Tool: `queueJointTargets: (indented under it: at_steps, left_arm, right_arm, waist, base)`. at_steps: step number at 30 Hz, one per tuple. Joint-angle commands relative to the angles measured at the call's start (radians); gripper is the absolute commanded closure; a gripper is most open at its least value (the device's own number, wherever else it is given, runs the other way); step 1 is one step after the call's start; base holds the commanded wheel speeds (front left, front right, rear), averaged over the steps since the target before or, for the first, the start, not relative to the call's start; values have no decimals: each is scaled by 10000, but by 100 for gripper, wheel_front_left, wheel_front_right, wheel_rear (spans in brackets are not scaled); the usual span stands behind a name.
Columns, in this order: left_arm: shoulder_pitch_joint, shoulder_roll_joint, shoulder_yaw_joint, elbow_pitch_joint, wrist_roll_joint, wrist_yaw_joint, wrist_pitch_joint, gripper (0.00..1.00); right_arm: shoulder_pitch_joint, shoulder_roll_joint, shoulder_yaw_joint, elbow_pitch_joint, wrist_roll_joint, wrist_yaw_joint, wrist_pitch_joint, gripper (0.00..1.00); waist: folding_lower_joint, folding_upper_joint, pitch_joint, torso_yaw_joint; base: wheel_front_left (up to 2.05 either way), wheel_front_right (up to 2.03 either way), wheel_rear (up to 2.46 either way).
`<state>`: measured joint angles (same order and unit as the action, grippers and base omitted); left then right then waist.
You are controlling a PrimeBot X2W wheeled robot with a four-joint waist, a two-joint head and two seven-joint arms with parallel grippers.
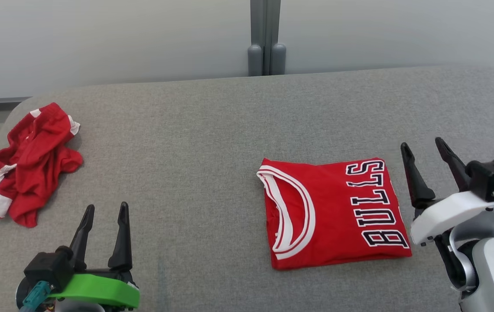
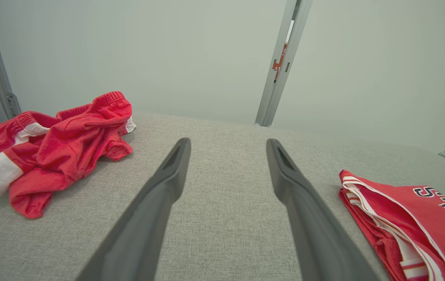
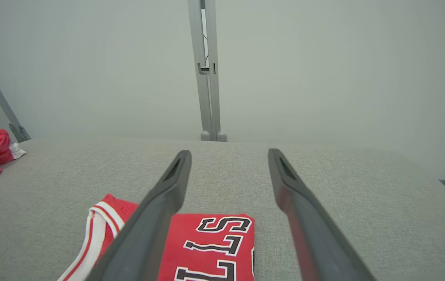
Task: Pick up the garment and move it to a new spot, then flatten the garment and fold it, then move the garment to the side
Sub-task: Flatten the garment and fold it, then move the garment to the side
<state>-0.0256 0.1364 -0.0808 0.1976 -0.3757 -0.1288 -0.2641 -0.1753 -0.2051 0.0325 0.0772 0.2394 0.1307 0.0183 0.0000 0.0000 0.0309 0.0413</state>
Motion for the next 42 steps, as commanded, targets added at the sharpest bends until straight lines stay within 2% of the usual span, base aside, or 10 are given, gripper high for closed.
queueJointTargets:
  at_steps: [1, 8, 18, 27, 42]
  left_arm:
    - [216, 4, 66, -43, 49, -28, 2, 0]
    - [425, 101, 173, -113, 158, -28, 2, 0]
    - [639, 165, 290, 128, 176, -27, 2, 0]
    - [711, 31, 493, 103, 163, 137, 2, 0]
    - [712, -77, 664, -43, 193, 114, 3, 0]
  right_arm:
    - [233, 13, -176, 9, -158, -1, -240, 0]
    - [739, 184, -678, 334, -340, -1, -627, 0]
    - [1090, 124, -594, 866, -446, -1, -805, 0]
    - [1170, 139, -432, 922, -205, -1, -741, 0]
    - [1119, 131, -355, 712, -65, -1, -568, 0]
  waist:
    - [0, 0, -78, -95]
    - [0, 0, -222, -248]
    - [0, 0, -377, -406]
    - [0, 0, -437, -294]
    - [0, 0, -313, -59]
  base:
    - [0, 0, 0]
    - [0, 0, 0]
    - [0, 0, 0]
    - [0, 0, 0]
    - [0, 0, 0]
